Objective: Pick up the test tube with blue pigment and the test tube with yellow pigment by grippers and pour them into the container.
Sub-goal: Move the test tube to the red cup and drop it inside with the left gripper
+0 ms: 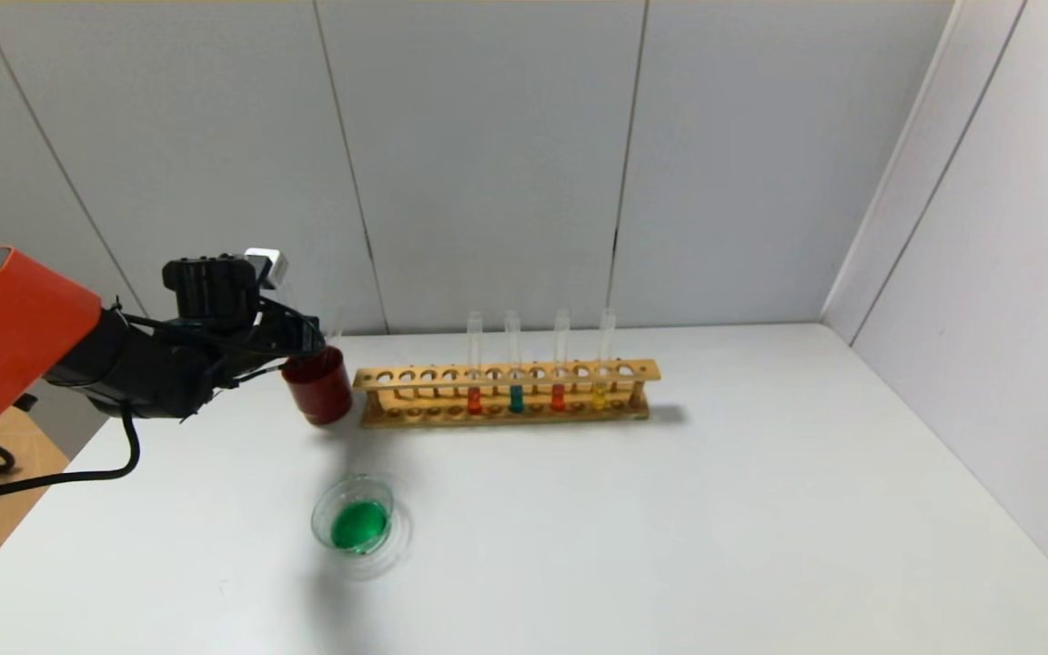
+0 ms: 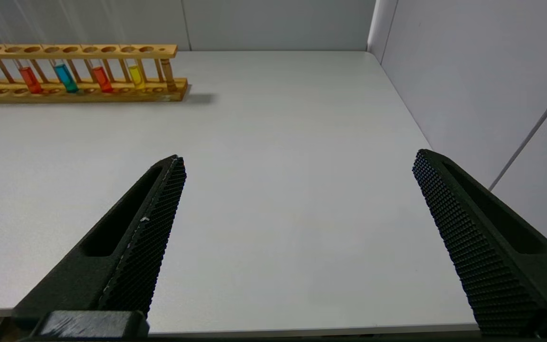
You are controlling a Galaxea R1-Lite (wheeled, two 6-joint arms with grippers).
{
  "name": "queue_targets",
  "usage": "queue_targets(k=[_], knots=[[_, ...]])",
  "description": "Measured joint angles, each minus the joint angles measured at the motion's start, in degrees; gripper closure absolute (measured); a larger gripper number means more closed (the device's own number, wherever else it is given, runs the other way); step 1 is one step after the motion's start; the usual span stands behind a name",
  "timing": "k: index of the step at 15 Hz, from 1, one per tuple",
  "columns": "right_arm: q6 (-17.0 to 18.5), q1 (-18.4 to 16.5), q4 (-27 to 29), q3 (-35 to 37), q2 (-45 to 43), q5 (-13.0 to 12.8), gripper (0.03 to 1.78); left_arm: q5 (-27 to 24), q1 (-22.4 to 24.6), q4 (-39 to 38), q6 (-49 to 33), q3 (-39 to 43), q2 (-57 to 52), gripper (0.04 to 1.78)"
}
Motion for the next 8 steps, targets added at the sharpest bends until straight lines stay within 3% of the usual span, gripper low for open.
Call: queue_targets(k=[3,8], knots=[[0.00,0.00,0.00,0.00,0.00,0.00,0.06,0.11,-0.20,-3.32,0.00,0.11,0.00,1.21],[0.00,0.00,0.00,0.00,0.00,0.00,0.06,0.39,-0.24,-4.22,0.06,0.66,-1.22,0.40]])
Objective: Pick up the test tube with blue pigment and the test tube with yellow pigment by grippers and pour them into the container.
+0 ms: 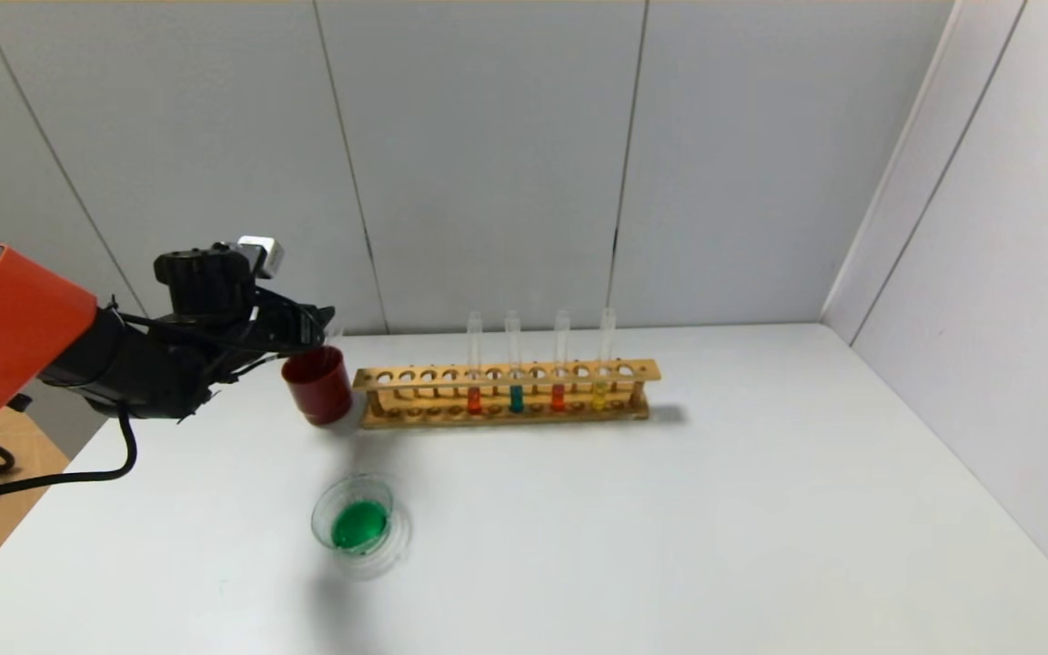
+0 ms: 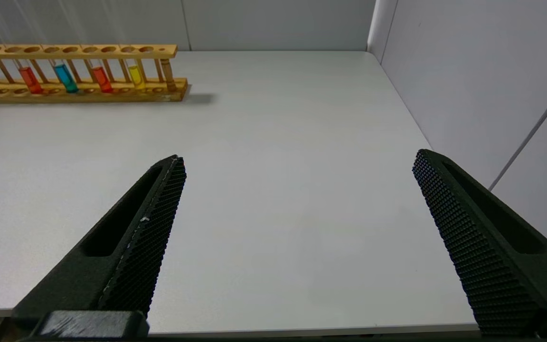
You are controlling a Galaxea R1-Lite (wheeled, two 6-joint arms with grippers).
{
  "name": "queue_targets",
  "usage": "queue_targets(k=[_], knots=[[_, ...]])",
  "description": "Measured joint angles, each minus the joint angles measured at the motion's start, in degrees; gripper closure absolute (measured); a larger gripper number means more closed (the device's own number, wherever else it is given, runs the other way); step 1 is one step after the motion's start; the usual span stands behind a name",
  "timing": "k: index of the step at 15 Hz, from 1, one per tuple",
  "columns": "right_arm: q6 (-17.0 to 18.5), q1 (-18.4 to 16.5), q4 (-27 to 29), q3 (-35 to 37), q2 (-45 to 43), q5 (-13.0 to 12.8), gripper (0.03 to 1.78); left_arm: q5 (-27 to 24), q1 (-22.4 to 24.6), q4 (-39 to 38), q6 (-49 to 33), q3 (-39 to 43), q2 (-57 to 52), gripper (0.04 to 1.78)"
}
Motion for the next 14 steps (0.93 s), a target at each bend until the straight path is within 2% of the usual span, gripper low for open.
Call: queue_targets(k=[2,4,8,14], knots=[[0.00,0.00,0.00,0.00,0.00,0.00,0.06,0.24,0.02,0.46,0.02,0.00,-1.95,0.20],[0.00,0.00,0.00,0.00,0.00,-0.02,0.06,1.33,0.00,1.84,0.68,0.29,-5.55,0.09],[0.00,0.00,0.00,0.00,0.00,0.00,0.06,6.24,-0.79,8.73,4.08,3.74,-19.43,0.07],[0.00,0.00,0.00,0.00,0.00,-0.02,0.06,15.68,-2.67,23.39,5.84,14.28,-49.23,0.07]])
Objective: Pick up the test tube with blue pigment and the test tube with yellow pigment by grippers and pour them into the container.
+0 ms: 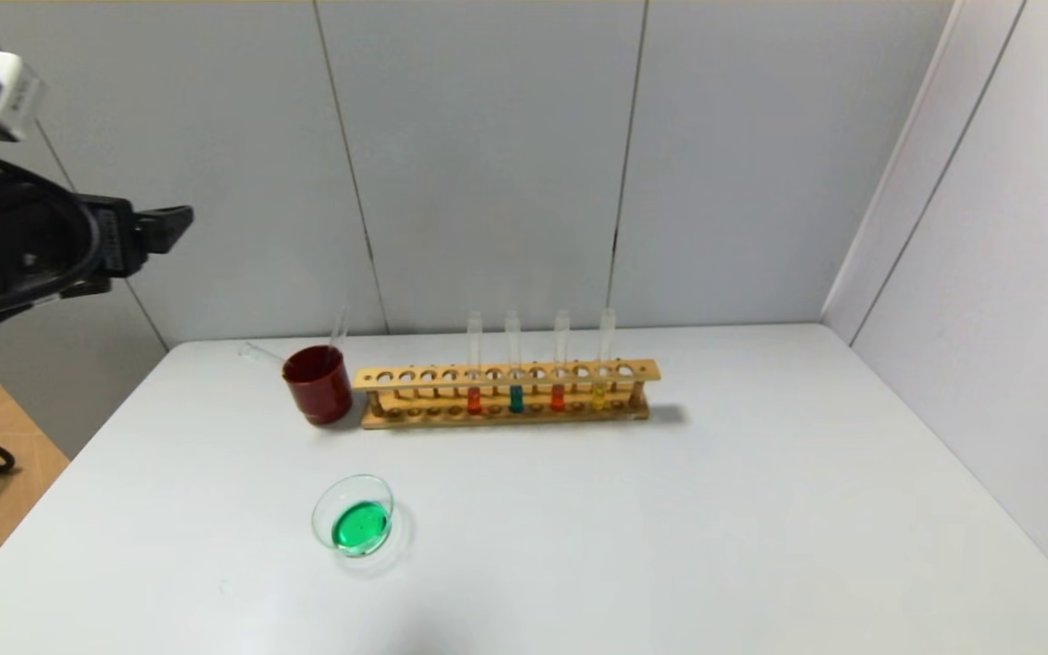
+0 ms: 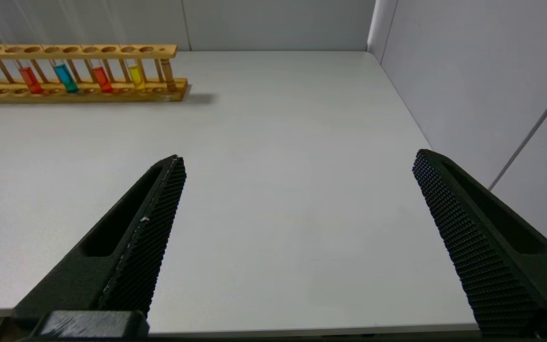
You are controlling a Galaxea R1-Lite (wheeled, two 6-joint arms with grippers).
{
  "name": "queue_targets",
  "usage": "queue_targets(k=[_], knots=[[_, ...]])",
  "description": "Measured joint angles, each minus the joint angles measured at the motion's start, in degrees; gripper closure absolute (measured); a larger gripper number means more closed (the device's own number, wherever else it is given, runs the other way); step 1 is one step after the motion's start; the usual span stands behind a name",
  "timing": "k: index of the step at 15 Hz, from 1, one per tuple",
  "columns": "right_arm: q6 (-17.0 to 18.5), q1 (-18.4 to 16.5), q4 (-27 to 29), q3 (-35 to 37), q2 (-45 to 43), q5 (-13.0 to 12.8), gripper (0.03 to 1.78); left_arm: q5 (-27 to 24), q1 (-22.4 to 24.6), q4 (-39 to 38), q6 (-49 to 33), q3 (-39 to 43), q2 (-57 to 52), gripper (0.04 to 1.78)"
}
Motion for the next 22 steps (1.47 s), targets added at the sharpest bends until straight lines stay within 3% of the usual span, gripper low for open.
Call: queue_targets(k=[5,8,15,17,22], knots=[[0.00,0.00,0.00,0.00,0.00,0.02,0.06,6.69,-0.15,14.23,0.67,11.08,-28.12,0.07],[0.00,0.00,0.00,0.00,0.00,0.02,0.06,8.44,0.09,18.94,0.80,18.27,-43.19,0.07],[0.00,0.00,0.00,0.00,0.00,0.02,0.06,11.39,2.86,28.07,1.79,30.67,-65.83,0.07],[0.00,0.00,0.00,0.00,0.00,0.00,0.06,10.06,3.29,26.48,1.51,35.78,-70.21,0.07],[0.00,0.00,0.00,0.00,0.00,0.00,0.06,-1.40,3.46,5.24,-4.16,50.64,-74.40,0.07]])
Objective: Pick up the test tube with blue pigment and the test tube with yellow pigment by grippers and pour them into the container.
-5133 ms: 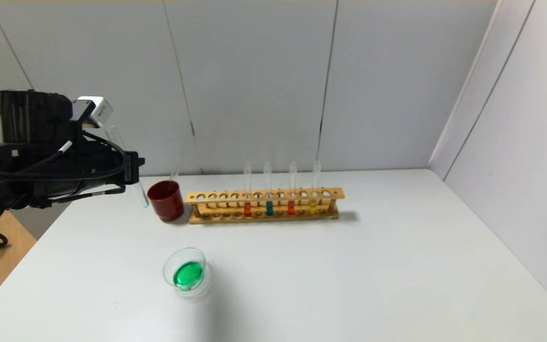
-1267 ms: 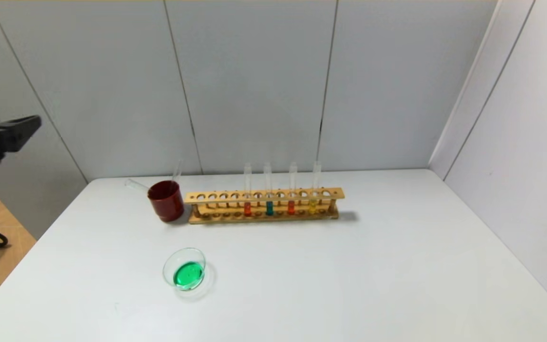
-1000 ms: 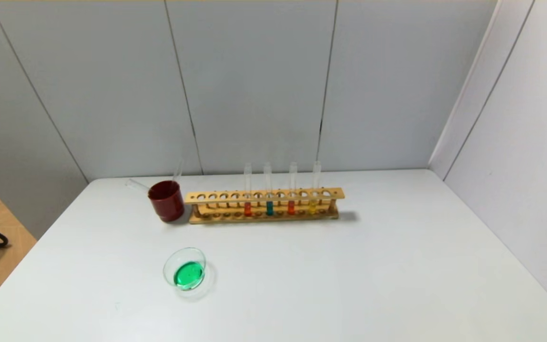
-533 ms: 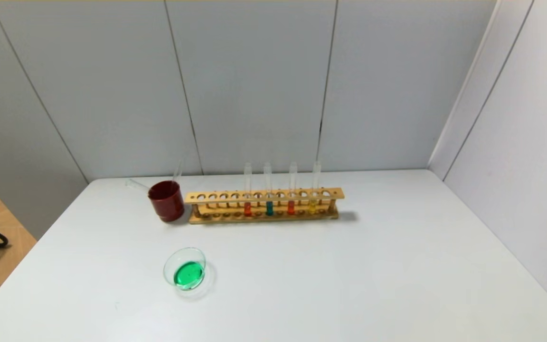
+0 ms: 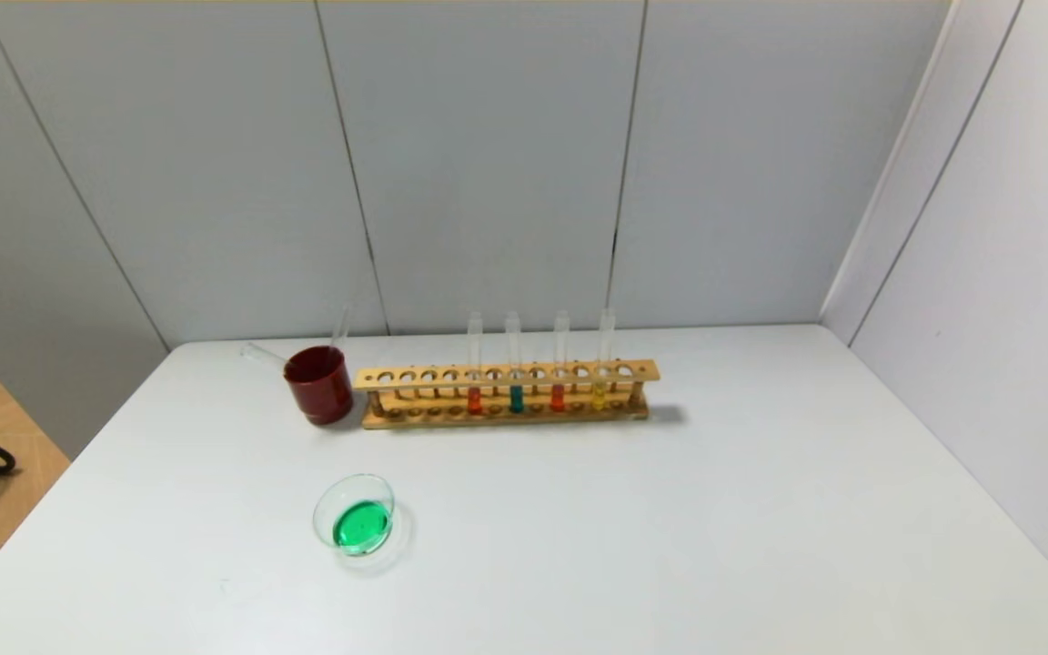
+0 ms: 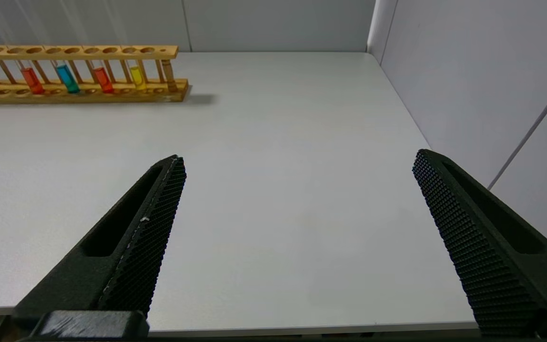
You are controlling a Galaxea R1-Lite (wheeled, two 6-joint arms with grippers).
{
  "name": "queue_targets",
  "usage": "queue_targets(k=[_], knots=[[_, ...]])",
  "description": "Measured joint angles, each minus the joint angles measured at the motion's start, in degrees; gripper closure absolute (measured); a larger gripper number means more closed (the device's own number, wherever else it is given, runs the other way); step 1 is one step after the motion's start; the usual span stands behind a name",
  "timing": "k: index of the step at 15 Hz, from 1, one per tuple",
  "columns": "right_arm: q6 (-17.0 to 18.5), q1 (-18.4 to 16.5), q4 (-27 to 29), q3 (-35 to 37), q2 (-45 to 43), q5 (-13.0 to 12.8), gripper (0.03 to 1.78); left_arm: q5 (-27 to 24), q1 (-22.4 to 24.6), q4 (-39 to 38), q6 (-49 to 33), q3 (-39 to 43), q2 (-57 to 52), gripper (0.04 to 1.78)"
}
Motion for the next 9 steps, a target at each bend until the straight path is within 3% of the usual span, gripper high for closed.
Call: queue_targets(k=[6,9], knots=[[0.00,0.00,0.00,0.00,0.00,0.02,0.06,-10.24,0.00,11.04,-7.55,2.56,-0.38,0.07],[0.00,0.00,0.00,0.00,0.00,0.02,0.06,-10.75,-0.09,17.69,-7.49,1.35,-0.35,0.07]])
